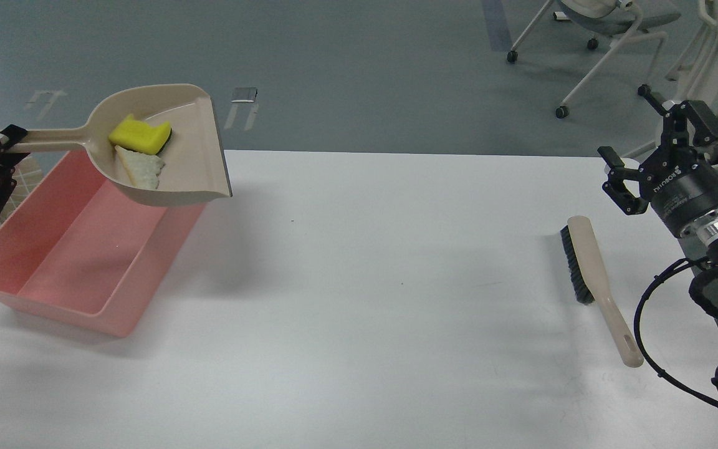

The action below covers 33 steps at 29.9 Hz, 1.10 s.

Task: Sweep and dump garbage into bin
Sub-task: 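Carry the dustpan with the left gripper over the pink bin, then tilt the dustpan with the left gripper to dump debris into the bin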

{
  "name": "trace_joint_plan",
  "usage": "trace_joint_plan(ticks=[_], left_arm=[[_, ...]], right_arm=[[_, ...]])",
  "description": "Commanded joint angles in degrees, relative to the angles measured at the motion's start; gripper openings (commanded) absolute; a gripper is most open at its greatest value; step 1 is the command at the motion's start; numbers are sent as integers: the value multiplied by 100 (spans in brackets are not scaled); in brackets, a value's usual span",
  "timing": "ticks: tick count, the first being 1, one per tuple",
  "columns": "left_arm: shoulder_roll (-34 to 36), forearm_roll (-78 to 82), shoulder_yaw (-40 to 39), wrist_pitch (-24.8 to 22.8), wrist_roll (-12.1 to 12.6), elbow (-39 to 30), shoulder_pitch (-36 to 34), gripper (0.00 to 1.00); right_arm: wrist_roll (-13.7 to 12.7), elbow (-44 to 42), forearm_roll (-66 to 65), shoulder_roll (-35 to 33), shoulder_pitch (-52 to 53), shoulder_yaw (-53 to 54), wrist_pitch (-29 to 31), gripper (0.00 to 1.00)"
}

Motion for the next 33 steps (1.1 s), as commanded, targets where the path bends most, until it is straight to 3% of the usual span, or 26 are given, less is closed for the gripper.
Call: trace_joint_plan(ticks=[1, 12, 33], left_arm=[[155, 49, 3, -199, 0, 263, 53, 11], [709, 427, 47, -604, 0, 721, 44, 11], [1342, 1139, 55, -630, 0, 871, -369, 11]], right_arm=[[0, 2, -1, -43, -4, 0, 0, 99], [0, -16, -1, -43, -12, 0, 0, 99], [0, -7, -1, -78, -91, 26, 0, 100]])
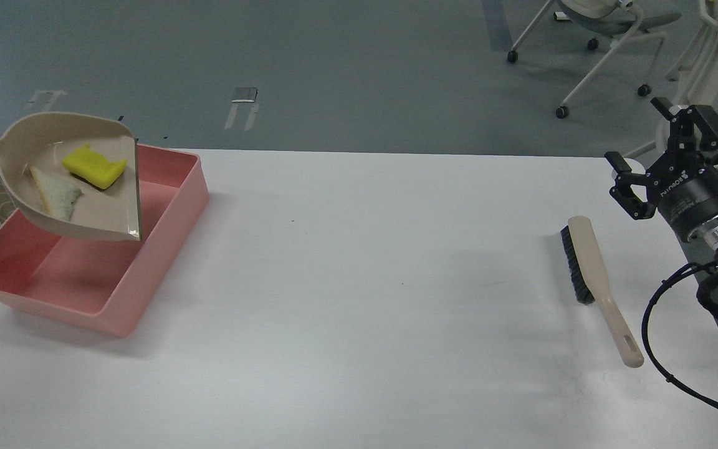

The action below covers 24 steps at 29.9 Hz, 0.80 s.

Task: Sweep and dump garbage into bin
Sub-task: 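Tilt the dustpan with the left gripper to dump debris into the bin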

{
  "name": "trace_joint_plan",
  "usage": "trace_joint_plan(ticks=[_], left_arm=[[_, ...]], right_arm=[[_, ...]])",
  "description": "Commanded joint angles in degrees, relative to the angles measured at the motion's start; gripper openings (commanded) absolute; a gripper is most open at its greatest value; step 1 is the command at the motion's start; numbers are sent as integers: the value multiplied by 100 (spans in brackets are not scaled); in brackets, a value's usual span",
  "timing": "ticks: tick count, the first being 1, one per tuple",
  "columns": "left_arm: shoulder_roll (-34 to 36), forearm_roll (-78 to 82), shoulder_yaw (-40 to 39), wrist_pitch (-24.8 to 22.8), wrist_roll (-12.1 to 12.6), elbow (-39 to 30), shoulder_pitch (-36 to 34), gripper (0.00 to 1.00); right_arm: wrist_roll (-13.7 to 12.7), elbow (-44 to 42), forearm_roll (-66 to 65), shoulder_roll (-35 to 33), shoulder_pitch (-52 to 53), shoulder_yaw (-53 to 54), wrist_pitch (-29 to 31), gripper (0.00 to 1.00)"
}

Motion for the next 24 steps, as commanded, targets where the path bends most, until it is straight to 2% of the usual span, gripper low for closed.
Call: trace_joint_plan(ticks=[1, 14, 19, 24], left_arm=[[75, 73, 27, -2, 0, -2, -85, 11], [92, 987, -17, 77, 0, -2, -155, 10], [452, 1470, -8, 7, 0, -2, -638, 10], [672, 1612, -8, -2, 0, -2, -815, 11]], right_arm=[[1, 0, 0, 1, -5, 51, 0, 100], [1, 0, 0, 1, -32, 122, 0, 100], [1, 0, 0, 1, -32, 122, 0, 100], [1, 0, 0, 1, -32, 200, 0, 100]])
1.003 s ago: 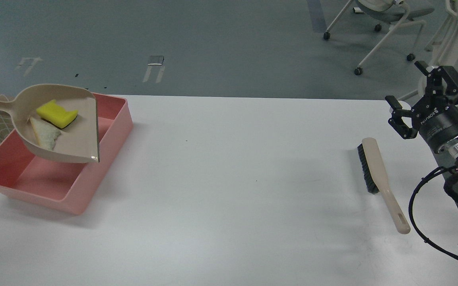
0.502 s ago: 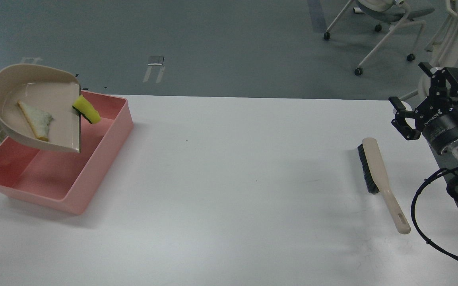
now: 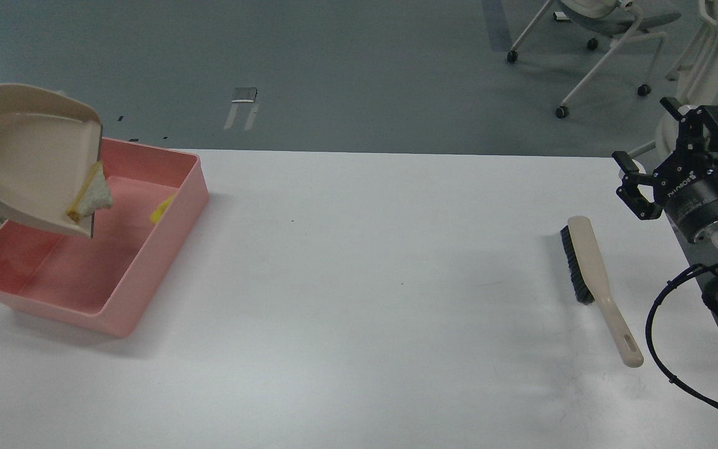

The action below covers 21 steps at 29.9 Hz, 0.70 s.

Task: Sweep and dump garbage into bin
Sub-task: 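Tilt the dustpan with the left gripper to dump debris into the bin, then bring the empty dustpan back and lower it onto the table with the left gripper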

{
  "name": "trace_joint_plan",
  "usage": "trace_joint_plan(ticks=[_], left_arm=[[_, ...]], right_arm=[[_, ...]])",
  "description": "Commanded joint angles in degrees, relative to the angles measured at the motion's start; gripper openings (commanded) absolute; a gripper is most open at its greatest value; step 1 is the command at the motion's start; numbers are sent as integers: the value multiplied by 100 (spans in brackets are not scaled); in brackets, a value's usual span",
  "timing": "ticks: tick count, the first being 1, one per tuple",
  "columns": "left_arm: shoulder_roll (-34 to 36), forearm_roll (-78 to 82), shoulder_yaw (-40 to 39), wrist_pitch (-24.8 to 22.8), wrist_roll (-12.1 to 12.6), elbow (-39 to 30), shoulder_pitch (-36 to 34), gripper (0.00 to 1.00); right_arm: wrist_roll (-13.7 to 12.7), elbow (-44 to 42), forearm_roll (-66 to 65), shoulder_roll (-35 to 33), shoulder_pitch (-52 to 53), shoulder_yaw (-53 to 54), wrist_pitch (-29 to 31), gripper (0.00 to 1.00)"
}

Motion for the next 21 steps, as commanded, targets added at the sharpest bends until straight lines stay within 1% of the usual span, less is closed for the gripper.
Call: trace_joint_plan(ticks=[1, 6, 8, 9, 11, 13, 15, 16, 18, 21], left_arm=[[116, 74, 3, -8, 0, 0, -71, 11], [116, 320, -5, -8, 0, 0, -141, 11], [107, 241, -23, -26, 0, -8, -403, 11], [81, 171, -14, -43, 0, -17, -674, 11], [37, 144, 3, -131, 0, -43, -896, 11], [-112, 144, 12, -224, 0, -96, -1063, 11], [-462, 83, -32, -211, 0, -140, -1186, 11], [-464, 83, -32, -210, 0, -140, -1187, 11], [-814, -284, -14, -210, 0, -140, -1432, 12], [-1227, -663, -23, -210, 0, -158, -1503, 12]], right_arm=[[0, -12, 0, 1, -9, 124, 0, 100], [0, -13, 9, -26, -79, 177, 0, 100], [0, -12, 9, -35, -88, 203, 0, 100], [0, -21, 9, -35, -88, 203, 0, 100], [0, -12, 9, -26, -88, 203, 0, 100], [0, 23, 9, -17, -61, 203, 0, 100], [0, 40, 9, -34, -9, 256, 0, 100], [0, 40, 9, -35, -9, 256, 0, 100], [0, 40, 9, -35, 61, 361, 0, 100], [0, 67, 9, -35, 193, 502, 0, 100]])
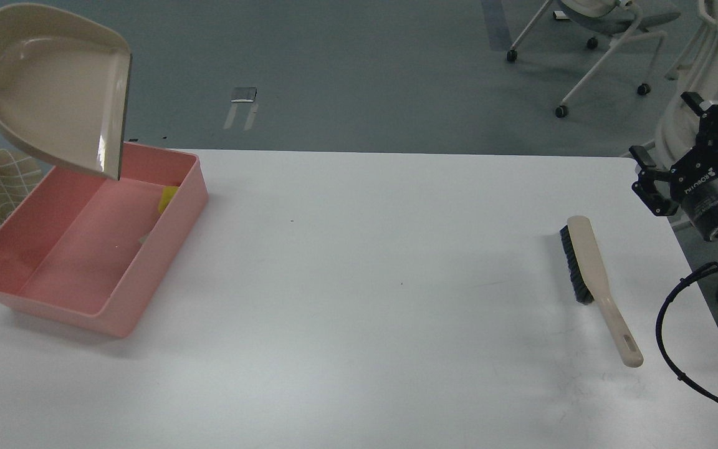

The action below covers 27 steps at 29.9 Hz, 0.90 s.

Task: Sweep and dump garbage into bin
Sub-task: 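Bring the empty dustpan back and lower it onto the table with the left gripper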

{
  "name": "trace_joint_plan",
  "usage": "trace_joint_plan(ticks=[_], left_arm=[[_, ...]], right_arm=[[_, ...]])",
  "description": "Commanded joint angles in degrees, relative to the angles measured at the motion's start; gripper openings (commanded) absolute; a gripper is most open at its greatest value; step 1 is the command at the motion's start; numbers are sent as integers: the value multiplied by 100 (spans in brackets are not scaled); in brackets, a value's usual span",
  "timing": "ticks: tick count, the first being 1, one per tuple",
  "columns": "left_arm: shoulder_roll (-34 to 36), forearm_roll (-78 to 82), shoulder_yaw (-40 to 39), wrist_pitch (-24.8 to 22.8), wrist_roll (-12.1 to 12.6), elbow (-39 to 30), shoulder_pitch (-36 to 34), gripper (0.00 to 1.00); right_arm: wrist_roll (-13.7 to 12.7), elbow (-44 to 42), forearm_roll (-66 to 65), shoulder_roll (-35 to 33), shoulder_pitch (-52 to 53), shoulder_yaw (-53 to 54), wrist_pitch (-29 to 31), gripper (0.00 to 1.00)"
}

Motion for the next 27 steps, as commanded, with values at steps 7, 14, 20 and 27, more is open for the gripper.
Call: trace_joint_plan(ticks=[7, 14, 20, 27], left_arm=[[-1180, -728, -6, 106, 1, -180, -234, 12], [-1883, -745, 91, 738, 1, -1138, -146, 12], [-2542, -728, 398, 1300, 1, -1552, 311, 13], [-3097, -675, 443, 1573, 1, -1877, 566, 14]], right_arm=[[-1, 20, 0, -13, 238, 273, 0, 100], [-1, 20, -9, -13, 308, 274, 0, 100], [-1, 2, 0, -30, 501, 379, 0, 100], [-1, 2, -9, -22, 502, 379, 0, 100]])
